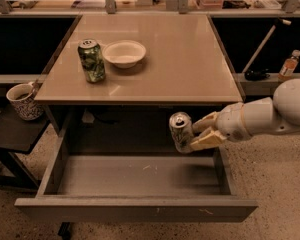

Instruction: Place 7up can into top drawer

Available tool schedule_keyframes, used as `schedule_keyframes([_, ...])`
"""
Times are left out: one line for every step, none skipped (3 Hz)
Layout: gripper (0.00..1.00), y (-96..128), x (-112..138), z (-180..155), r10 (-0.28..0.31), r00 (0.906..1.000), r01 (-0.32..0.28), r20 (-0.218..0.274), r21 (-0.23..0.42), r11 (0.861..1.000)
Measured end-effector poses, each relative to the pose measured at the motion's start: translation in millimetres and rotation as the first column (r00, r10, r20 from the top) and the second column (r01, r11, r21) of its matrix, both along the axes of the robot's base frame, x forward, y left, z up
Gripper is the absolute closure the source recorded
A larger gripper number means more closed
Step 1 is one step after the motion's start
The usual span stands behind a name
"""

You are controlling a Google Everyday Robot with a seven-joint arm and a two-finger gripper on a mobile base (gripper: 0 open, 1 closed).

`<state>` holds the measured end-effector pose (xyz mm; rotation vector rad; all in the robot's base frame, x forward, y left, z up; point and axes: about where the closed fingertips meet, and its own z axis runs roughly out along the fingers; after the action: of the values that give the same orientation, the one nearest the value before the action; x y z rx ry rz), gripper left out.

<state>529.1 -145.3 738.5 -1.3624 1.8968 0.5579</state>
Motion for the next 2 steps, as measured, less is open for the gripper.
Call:
schedule_keyframes([1.0,-2.3,16.9,0.2,-0.05,0.9975,0.051,0.049,-0.003,0.999])
schedule_keyframes([1.0,-2.3,16.8,0.0,-0.05,0.9976,0.051,0.048,-0.003,0.999])
